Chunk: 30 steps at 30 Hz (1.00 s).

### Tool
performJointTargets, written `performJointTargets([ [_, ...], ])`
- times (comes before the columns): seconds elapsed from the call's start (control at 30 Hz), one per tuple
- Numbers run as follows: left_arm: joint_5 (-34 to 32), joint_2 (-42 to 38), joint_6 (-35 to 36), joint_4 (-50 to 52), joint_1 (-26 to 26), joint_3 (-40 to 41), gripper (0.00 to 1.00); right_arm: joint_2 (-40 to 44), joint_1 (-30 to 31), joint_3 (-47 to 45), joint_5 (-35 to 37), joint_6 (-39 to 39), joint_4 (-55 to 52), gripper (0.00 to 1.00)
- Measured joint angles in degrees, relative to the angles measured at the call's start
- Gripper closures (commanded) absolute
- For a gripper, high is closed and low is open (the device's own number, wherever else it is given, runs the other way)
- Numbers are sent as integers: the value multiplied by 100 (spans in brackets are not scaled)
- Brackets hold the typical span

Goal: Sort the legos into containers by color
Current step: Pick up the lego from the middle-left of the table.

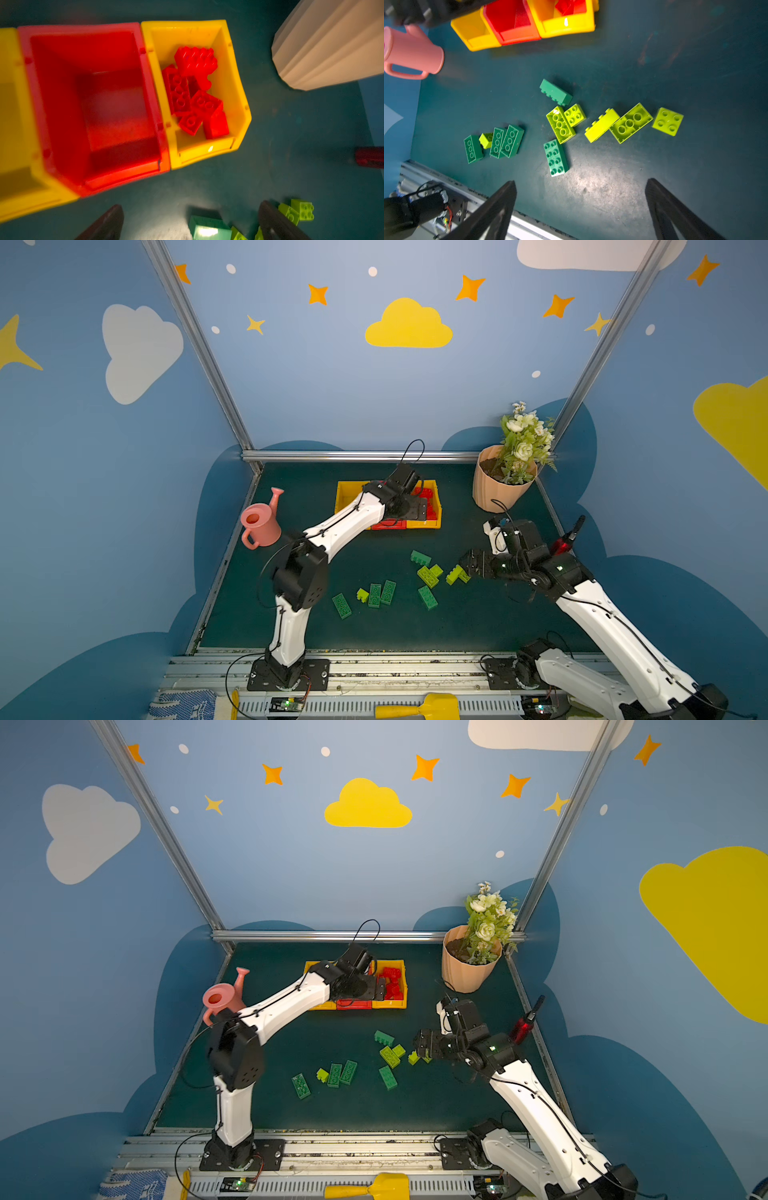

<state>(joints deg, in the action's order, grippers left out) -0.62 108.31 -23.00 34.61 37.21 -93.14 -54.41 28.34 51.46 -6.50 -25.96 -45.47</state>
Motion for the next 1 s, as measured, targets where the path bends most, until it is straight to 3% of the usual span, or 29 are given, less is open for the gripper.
performJointTargets([
  [0.2,-337,-1650,-638,-507,-7,2702,0,0,404,-94,26,-107,26,4],
  [0.4,-841,-3353,-1436,-595,7,4507,0,-101,813,-94,168,-256,133,4],
  [0.6,-1178,-4409,-2081,-549,9,5337,0,-297,1217,-94,332,-389,229,4],
  [1.0,-1163,-4986,-2977,-284,9,6207,5,-726,1539,-90,549,-492,442,4],
])
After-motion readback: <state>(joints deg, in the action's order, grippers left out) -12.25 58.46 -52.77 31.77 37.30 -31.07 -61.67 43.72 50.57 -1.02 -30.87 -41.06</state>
